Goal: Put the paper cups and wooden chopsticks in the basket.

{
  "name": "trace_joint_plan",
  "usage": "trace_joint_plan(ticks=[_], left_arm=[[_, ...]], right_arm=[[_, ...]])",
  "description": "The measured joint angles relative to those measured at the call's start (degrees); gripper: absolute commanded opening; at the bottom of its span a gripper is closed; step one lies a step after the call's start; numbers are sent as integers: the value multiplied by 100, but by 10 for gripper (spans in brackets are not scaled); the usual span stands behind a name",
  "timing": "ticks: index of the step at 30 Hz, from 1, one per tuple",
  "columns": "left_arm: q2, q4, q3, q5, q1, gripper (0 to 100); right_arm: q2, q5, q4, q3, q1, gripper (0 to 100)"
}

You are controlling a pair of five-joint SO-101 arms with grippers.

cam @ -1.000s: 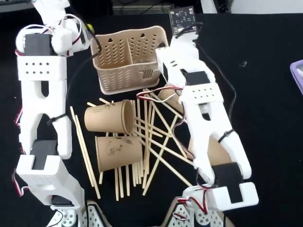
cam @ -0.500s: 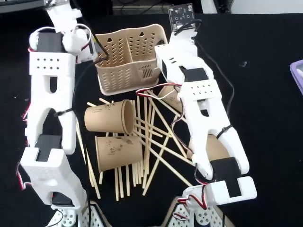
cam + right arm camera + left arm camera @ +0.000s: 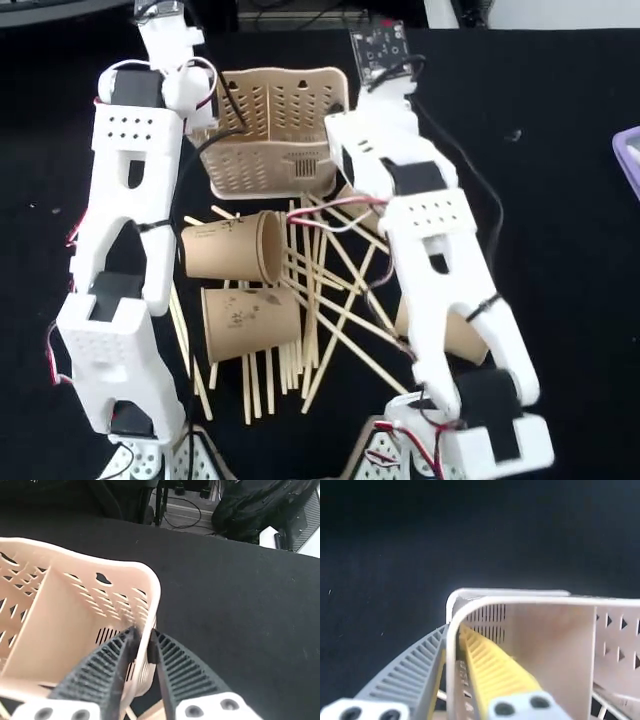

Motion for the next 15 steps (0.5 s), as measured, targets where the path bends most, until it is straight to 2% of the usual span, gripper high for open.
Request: trace_joint_plan(ticks=[4,10,15], left_arm=[[-9,246,-149,-97,0,30],[62,44,-281,-132,0,41],[79,-70,-281,-149,-35,148]], right_arm=[[-325,0,-149,396,-9,11],[-352,97,-862,615,-9,11],[-343,237,-1090,642,0,48]])
